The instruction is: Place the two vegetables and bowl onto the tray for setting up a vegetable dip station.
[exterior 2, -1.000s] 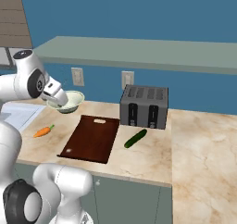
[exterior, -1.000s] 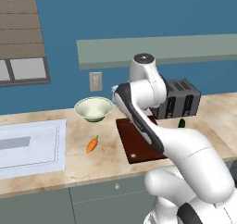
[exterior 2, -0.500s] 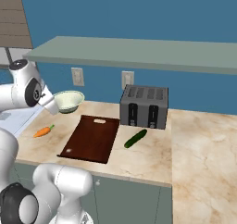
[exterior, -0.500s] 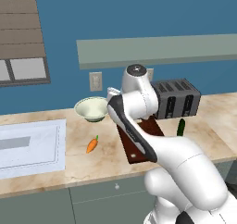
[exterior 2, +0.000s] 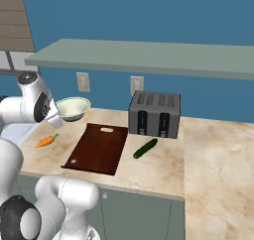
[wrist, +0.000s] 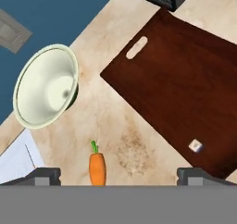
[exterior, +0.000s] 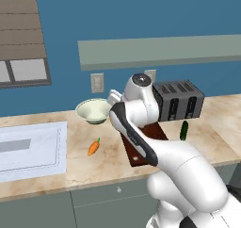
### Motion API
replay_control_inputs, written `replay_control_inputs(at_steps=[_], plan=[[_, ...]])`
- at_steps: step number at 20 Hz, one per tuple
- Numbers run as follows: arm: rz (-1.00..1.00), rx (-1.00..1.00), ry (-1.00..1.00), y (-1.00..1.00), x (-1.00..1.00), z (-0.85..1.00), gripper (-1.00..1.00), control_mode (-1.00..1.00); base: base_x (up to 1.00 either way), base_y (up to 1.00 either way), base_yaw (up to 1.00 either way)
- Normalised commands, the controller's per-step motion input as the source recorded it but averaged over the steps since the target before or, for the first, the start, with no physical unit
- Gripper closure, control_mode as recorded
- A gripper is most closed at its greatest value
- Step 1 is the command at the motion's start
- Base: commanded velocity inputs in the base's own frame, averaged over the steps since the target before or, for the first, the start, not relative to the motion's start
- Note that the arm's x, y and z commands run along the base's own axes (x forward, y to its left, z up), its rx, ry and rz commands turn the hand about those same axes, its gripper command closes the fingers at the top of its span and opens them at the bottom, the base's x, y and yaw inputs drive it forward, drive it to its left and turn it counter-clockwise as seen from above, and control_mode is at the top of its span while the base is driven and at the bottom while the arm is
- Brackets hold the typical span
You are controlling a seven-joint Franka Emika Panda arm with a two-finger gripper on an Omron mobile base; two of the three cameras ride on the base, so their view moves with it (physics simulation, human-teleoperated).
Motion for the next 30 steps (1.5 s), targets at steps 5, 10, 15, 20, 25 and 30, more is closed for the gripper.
replay_control_inputs(at_steps=[5, 10, 15, 20, 25, 30], plan=[[-0.02, 0.07, -0.01, 0.02, 0.26, -0.16, -1.0, -1.0, 0.0, 0.0, 0.0], [0.0, 0.05, 0.0, 0.0, 0.29, -0.16, -1.0, -1.0, 0.0, 0.0, 0.0], [0.05, 0.07, 0.0, -0.01, 0.29, -0.14, -1.0, -1.0, 0.0, 0.0, 0.0], [0.0, 0.05, 0.0, 0.0, 0.3, -0.15, -1.0, -1.0, 0.0, 0.0, 0.0], [0.0, 0.03, 0.0, 0.02, 0.32, -0.18, -1.0, -1.0, 0.0, 0.0, 0.0], [0.0, 0.03, 0.05, 0.06, 0.37, -0.18, -1.0, -1.0, 0.0, 0.0, 0.0]])
